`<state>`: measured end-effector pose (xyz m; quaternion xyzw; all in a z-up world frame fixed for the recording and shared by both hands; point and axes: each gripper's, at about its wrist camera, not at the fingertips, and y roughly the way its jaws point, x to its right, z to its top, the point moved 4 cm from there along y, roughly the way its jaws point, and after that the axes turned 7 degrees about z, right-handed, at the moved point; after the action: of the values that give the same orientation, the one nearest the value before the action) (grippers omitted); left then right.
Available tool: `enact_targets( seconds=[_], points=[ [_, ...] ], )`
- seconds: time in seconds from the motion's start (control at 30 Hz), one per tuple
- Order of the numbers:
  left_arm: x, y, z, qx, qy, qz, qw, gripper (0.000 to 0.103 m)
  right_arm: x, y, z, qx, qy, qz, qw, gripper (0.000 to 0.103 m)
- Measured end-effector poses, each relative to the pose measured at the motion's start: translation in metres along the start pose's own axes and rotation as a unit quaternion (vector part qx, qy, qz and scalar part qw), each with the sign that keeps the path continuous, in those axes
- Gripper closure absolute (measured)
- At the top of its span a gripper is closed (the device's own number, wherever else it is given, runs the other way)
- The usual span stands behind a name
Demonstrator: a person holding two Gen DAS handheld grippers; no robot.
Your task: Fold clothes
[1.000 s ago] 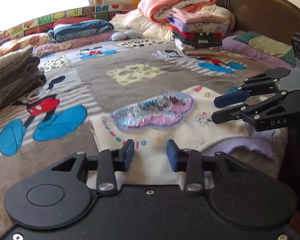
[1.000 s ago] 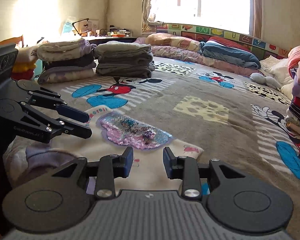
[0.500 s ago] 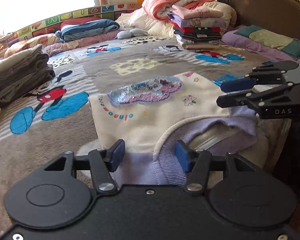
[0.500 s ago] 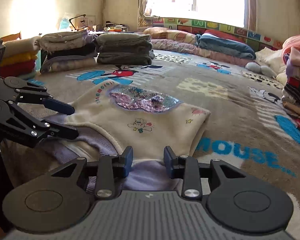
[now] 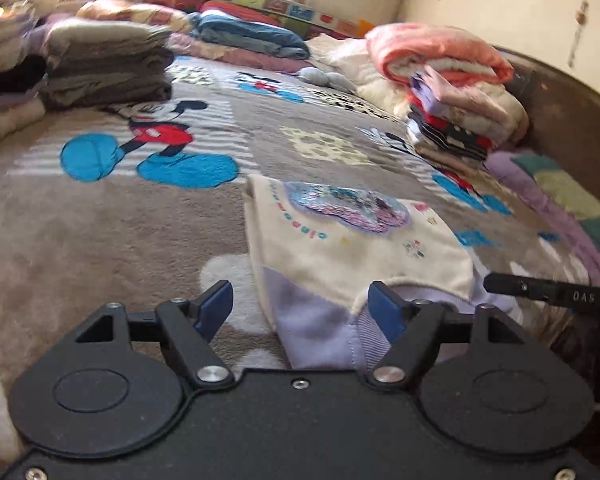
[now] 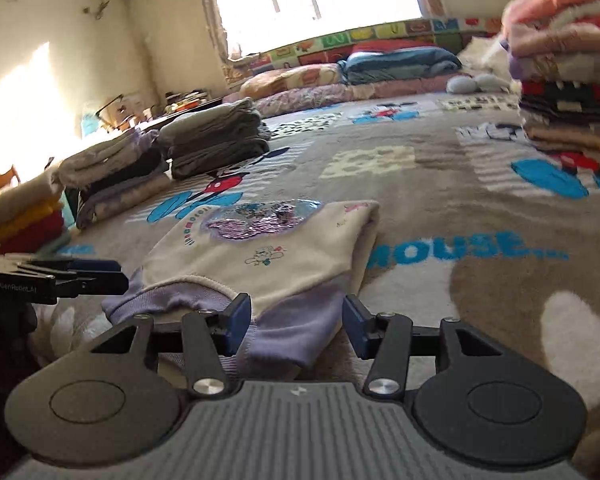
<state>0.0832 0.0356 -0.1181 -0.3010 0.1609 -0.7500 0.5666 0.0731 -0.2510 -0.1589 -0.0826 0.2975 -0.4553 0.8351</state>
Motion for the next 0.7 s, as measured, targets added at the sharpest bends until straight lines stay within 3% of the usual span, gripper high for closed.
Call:
enact_targets(
  seconds=[0.03, 0.13, 0.27, 0.43, 0.7],
  points=[
    [-0.008, 0.002, 0.0, -0.012, -0.031, -0.007, 0.9994, 0.014, 0.008, 0.002, 0.0, 0.001, 0.036, 0.007, 0.999, 0.048],
    [-0.018, 0.007, -0.002, -0.035, -0.083, -0.04, 0.9951, 0.014, 0.031, 0.01, -0.003, -0.005, 0.133, 0.03, 0.991, 0.032],
    [-0.018, 0.017, -0.002, -0.067, -0.117, -0.067, 0.9886, 0.012, 0.046, 0.024, -0.007, -0.019, 0.207, 0.056, 0.977, 0.032],
    [-0.02, 0.033, 0.006, -0.09, -0.15, -0.092, 0.9802, 0.011, 0.051, 0.042, -0.002, -0.026, 0.228, 0.079, 0.97, 0.031],
    [-0.01, 0.067, 0.024, -0.089, -0.153, -0.119, 0.977, 0.011, 0.052, 0.079, 0.014, -0.031, 0.222, 0.106, 0.969, 0.034]
  ],
)
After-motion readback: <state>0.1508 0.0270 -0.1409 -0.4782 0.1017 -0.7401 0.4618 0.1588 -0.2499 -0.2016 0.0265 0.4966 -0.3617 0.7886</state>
